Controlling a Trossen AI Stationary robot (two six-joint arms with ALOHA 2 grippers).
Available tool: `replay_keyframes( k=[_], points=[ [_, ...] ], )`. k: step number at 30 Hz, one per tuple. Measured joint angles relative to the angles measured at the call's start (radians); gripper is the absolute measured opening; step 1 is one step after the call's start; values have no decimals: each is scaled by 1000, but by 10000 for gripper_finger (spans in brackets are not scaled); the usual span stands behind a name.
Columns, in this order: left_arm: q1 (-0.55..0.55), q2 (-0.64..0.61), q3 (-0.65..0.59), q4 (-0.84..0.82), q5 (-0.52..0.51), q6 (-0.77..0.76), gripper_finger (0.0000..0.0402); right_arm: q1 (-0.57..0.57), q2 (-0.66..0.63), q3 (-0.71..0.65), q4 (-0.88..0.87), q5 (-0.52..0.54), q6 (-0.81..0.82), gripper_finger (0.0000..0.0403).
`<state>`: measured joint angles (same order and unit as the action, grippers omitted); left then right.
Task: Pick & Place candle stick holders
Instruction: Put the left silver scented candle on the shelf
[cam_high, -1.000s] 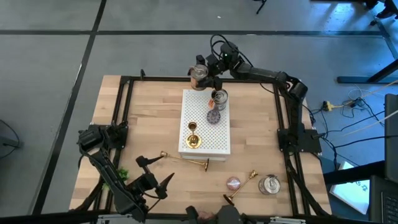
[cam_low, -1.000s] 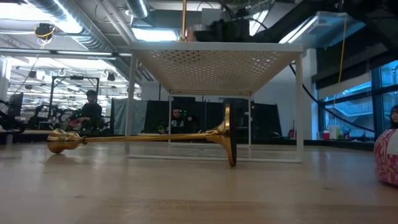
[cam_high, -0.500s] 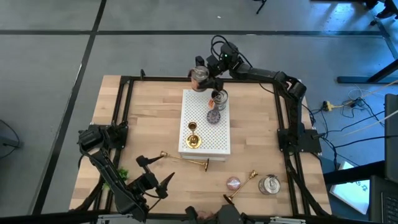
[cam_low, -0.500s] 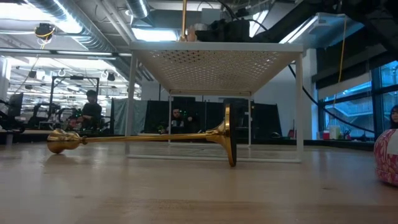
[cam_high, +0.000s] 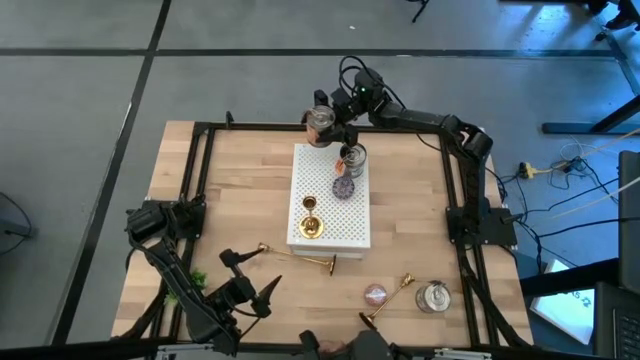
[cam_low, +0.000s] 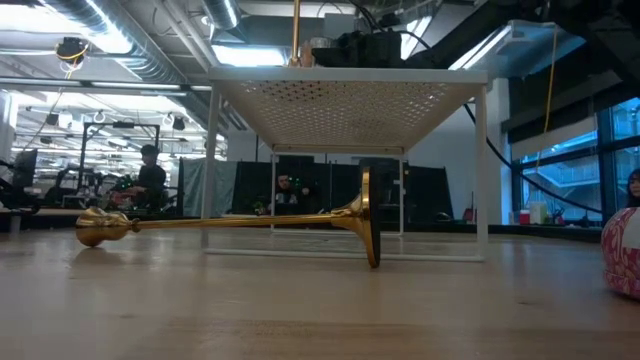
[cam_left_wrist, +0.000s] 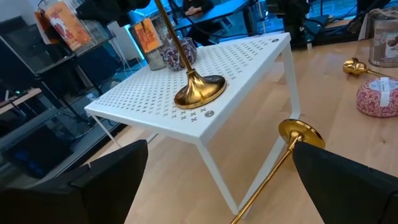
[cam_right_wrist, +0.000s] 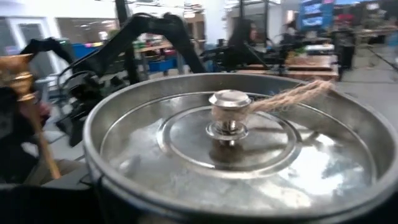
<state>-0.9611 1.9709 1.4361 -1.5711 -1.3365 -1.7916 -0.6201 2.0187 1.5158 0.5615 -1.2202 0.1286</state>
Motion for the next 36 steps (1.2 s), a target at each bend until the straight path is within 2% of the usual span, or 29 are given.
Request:
replay_keyframes(
  k=[6,11,15,23,28,36],
  points=[
    [-8,0,0,0,2,-2,400,-3,-18,0,-4,93,20,347],
    [-16,0,0,4,19,-3,400,0,-55,0,-4,97,17,347],
    [-19,0,0,6,38,-3,400,0,-100,0,-69,91,5,347],
    [-21,1,-25,35,48,-27,400,13,-242,0,-407,108,-163,347],
    [-29,1,-25,42,47,-27,400,33,-353,0,-673,243,-320,347],
    [-46,1,-25,54,37,-28,400,84,-505,0,-986,362,-468,347]
  ],
)
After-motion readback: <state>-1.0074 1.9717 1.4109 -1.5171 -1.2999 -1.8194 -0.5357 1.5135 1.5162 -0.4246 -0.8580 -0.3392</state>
